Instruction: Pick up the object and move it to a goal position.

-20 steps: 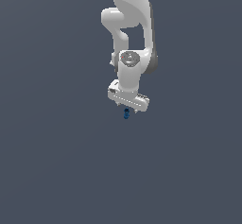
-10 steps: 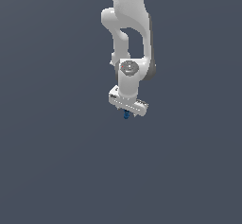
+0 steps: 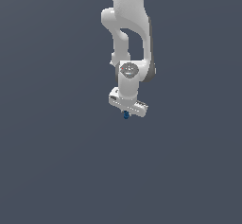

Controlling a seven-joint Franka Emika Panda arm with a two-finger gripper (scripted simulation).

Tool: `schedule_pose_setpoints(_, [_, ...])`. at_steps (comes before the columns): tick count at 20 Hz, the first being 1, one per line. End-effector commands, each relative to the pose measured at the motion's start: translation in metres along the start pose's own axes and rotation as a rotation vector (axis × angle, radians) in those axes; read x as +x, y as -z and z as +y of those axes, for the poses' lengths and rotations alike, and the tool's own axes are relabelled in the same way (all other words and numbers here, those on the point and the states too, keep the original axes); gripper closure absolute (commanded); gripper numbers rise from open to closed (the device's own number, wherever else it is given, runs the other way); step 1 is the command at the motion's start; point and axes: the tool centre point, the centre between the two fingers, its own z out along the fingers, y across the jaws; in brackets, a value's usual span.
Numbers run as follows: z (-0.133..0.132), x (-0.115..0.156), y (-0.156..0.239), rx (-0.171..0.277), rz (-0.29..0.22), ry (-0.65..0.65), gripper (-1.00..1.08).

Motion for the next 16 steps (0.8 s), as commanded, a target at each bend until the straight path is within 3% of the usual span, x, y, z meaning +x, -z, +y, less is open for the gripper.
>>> schedule_pose_setpoints(1, [0.0, 0.0, 0.0, 0.0, 0.0, 0.0, 1.08])
schedule_pose_setpoints(9, [-0.001, 0.001, 0.004, 0.0, 0.0, 0.0, 1.08])
schedule_pose_setpoints(16, [-0.005, 0.005, 0.033, 0.0, 0.0, 0.0, 1.08])
